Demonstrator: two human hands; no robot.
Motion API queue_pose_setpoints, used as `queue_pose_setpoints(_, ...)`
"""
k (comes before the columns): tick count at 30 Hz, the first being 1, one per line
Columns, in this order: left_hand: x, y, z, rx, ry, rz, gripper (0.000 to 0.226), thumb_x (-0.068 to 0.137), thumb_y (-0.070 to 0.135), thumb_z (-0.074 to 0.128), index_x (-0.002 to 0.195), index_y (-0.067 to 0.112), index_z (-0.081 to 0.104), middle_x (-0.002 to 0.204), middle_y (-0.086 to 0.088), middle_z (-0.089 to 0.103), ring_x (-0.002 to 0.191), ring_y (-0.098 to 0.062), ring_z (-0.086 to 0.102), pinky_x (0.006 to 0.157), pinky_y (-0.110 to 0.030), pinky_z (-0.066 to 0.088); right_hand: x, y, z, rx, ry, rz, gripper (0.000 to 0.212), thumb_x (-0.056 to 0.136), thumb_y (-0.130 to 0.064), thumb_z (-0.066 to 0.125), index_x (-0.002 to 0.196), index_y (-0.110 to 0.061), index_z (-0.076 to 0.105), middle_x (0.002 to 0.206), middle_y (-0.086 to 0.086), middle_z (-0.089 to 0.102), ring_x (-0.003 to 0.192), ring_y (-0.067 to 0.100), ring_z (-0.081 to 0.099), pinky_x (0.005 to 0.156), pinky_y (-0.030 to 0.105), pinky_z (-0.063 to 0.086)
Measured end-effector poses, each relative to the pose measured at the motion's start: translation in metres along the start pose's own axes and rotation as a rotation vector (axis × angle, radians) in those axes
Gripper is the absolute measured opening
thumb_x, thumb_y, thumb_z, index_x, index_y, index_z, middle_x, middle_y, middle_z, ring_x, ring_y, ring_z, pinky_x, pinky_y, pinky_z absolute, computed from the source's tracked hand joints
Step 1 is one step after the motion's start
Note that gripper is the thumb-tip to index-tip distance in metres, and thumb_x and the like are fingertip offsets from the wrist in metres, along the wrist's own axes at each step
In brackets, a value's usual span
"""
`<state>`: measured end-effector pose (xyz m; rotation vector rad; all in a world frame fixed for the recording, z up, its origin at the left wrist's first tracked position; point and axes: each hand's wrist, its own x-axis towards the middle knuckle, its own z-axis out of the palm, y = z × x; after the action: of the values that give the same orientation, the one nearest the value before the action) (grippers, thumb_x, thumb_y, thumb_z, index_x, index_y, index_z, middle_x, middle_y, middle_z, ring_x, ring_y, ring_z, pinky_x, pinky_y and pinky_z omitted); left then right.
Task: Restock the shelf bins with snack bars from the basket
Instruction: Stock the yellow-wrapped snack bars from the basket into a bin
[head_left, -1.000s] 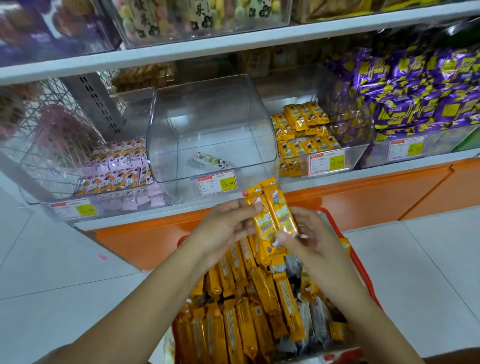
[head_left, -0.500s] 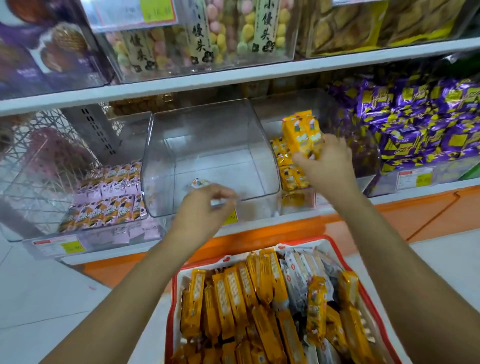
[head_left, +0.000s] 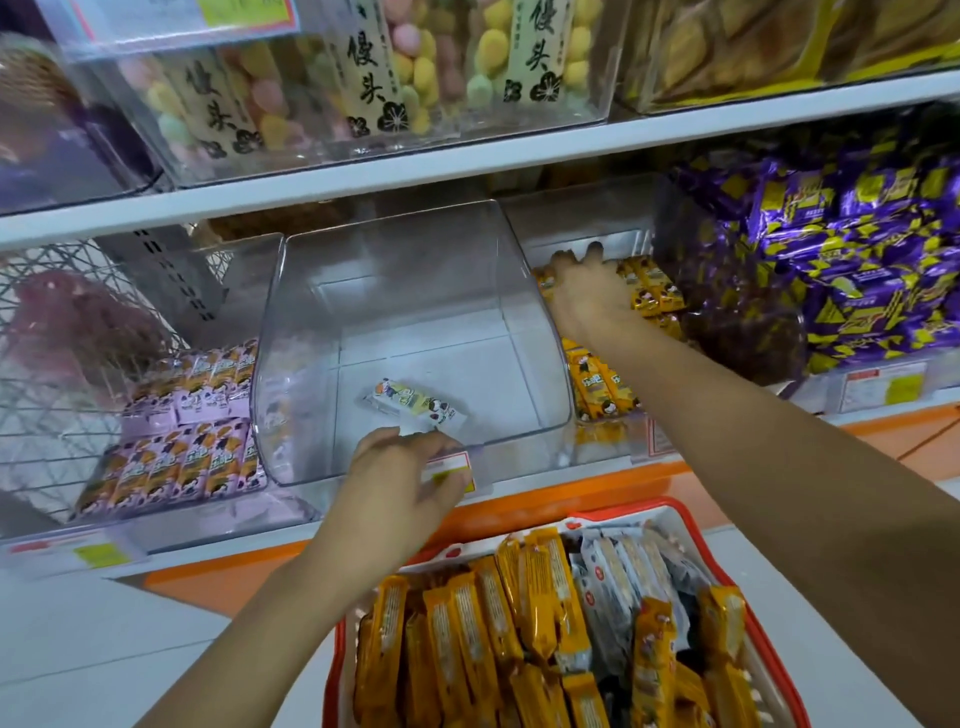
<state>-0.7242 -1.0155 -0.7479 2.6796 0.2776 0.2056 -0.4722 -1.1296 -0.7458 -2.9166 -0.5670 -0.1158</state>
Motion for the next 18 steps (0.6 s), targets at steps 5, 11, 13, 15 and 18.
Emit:
queue_pose_setpoints(5,0.000,0.004,-0.002,-0.005,0.009,-0.003,0.028,0.089,0.031,0.061,0.116,0.023,0.066,0.081,0.011,0.047,0.107,-0.019,0.050,0.085,-0.024,0.033,-0.009,-0.007,0.005,-0.114,-0.036,0.001,0.044,0.096,-0.013,0.043,0.138,0.000,0.037,0.146,0.025,0.025,0.121,0.038,0.049,0.092,0.040,0.046)
queue_pose_setpoints(11,-0.003,0.007,-0.005,-0.029,0.022,0.006,0.027,0.090,0.030,0.060,0.116,0.022,0.066,0.082,0.012,0.047,0.104,-0.017,0.052,0.080,-0.020,0.031,-0.009,0.009,0.001,-0.064,-0.003,-0.045,0.043,0.100,-0.029,0.036,0.132,-0.007,0.051,0.135,0.018,0.047,0.124,0.033,0.040,0.101,0.040,0.034)
queue_pose_setpoints(13,-0.004,0.007,-0.005,-0.025,0.021,0.009,0.028,0.091,0.031,0.059,0.118,0.023,0.065,0.085,0.010,0.048,0.105,-0.017,0.052,0.082,-0.021,0.033,-0.009,0.016,-0.002,0.032,-0.001,0.003,0.038,0.097,-0.021,0.043,0.132,-0.008,0.051,0.134,0.018,0.046,0.123,0.034,0.043,0.098,0.039,0.039)
queue_pose_setpoints(15,-0.004,0.006,-0.005,-0.030,0.022,0.006,0.029,0.091,0.032,0.058,0.118,0.025,0.064,0.087,0.009,0.049,0.105,-0.016,0.052,0.085,-0.023,0.036,-0.010,0.018,-0.005,0.082,0.008,0.029,0.038,0.092,-0.011,0.049,0.130,-0.008,0.053,0.131,0.016,0.048,0.118,0.034,0.050,0.092,0.037,0.045)
queue_pose_setpoints(18,-0.002,0.004,-0.003,-0.036,0.024,-0.004,0.030,0.091,0.033,0.059,0.119,0.026,0.064,0.089,0.009,0.051,0.107,-0.015,0.051,0.085,-0.022,0.036,-0.014,0.016,-0.008,0.077,-0.002,0.028,0.025,0.089,-0.004,0.051,0.111,-0.002,0.064,0.116,0.016,0.061,0.104,0.032,0.061,0.078,0.033,0.050)
